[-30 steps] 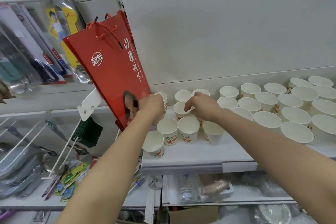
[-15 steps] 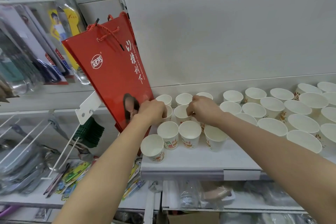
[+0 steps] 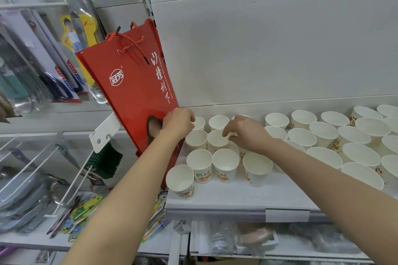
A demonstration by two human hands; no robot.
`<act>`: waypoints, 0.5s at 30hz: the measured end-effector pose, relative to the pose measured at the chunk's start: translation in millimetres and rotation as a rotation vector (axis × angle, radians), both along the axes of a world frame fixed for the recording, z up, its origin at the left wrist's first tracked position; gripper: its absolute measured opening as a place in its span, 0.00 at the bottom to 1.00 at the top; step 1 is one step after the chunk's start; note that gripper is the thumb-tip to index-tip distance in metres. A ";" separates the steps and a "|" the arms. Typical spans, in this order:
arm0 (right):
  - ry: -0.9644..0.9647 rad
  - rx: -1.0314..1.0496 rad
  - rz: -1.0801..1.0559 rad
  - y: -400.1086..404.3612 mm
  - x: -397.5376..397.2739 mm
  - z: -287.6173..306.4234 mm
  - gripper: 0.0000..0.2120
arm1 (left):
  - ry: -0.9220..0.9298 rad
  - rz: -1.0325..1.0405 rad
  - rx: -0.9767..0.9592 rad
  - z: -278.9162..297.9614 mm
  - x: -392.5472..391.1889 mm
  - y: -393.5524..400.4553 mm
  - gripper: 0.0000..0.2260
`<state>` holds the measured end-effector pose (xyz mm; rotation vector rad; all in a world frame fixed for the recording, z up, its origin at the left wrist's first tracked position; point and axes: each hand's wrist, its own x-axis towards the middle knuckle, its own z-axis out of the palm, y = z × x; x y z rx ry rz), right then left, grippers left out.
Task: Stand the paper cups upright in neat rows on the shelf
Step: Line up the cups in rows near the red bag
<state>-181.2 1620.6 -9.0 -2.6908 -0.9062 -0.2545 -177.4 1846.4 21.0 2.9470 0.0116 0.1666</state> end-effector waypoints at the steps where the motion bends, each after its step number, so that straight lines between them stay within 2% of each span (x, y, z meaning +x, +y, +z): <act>1: 0.010 0.055 -0.035 -0.9 2.9 2.3 0.10 | 0.010 0.017 0.023 -1.0 3.7 -1.0 0.11; 3: 0.020 0.112 -0.115 -1.1 13.5 5.4 0.10 | 0.027 0.044 0.065 -2.4 10.0 -4.3 0.12; 6: 0.069 0.046 -0.176 5.1 29.8 6.5 0.10 | 0.066 0.066 0.065 -4.7 20.1 -9.2 0.11; 15: 0.128 -0.067 -0.173 25.9 48.2 -3.5 0.10 | 0.124 0.066 -0.009 -9.7 35.8 -12.0 0.09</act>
